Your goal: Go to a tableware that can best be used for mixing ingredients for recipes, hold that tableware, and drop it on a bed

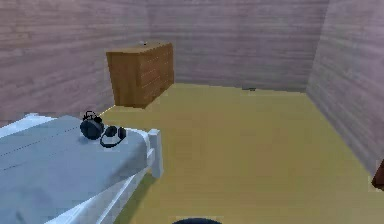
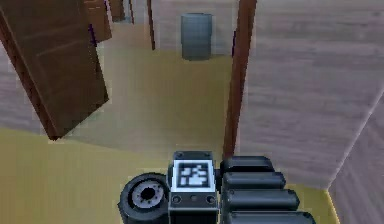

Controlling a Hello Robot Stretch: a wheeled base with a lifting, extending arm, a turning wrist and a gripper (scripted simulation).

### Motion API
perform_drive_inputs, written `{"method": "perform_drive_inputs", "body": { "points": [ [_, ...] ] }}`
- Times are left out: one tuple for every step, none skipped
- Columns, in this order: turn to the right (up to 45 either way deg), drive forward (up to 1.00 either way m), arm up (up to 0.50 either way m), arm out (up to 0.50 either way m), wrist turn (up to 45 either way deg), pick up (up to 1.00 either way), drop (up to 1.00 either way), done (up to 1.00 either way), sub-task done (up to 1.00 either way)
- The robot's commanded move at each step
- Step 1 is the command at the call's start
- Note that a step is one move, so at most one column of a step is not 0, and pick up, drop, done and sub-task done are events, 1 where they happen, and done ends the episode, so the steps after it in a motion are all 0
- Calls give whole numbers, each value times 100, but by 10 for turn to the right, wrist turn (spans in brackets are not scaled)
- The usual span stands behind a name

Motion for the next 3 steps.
{"method": "perform_drive_inputs", "body": {
  "points": [
    [0,35,0,0,0,0,0,0,0],
    [-450,0,0,0,0,0,0,0,0],
    [-450,0,0,0,0,0,0,0,0]
  ]
}}
